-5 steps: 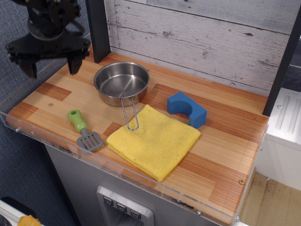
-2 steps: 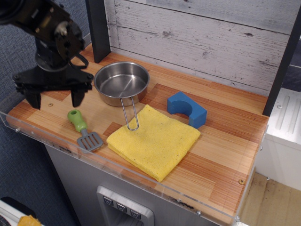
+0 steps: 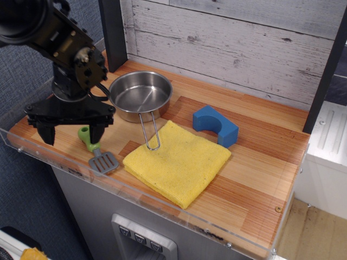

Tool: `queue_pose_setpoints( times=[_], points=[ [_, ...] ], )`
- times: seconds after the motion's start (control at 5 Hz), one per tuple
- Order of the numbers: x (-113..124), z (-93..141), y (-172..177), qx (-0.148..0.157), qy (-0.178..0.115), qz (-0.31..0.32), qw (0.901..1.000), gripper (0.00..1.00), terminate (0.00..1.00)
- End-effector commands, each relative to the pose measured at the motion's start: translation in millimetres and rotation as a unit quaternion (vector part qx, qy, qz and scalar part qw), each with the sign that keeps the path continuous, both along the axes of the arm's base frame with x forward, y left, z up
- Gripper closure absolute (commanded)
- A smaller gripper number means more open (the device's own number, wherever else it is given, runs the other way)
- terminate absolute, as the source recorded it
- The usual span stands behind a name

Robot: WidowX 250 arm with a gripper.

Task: Place the green spatula at the edge of the table.

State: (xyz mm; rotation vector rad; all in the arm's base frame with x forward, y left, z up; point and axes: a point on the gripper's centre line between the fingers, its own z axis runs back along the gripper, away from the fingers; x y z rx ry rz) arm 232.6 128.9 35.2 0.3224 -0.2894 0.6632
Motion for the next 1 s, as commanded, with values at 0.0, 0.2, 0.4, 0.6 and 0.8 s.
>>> queue_pose_setpoints(
  times=[0.0, 0.2, 0.4, 0.6, 0.8],
  points=[
    [14.2, -10.6, 1.8, -0.012, -0.002, 0.011, 0.9999, 0.00, 0.00],
    [17.7, -10.2, 7.0, -0.007, -0.007, 0.025, 0.9996, 0.00, 0.00],
    [19.2, -13.0, 7.8, -0.016, -0.009, 0.020, 0.9996, 0.00, 0.00],
    [18.2, -10.3, 7.7, -0.007, -0.013, 0.015, 0.9998, 1.00, 0.00],
    [17.0, -4.6, 7.2, 0.003, -0.021, 0.014, 0.9997, 1.00, 0.00]
  ],
)
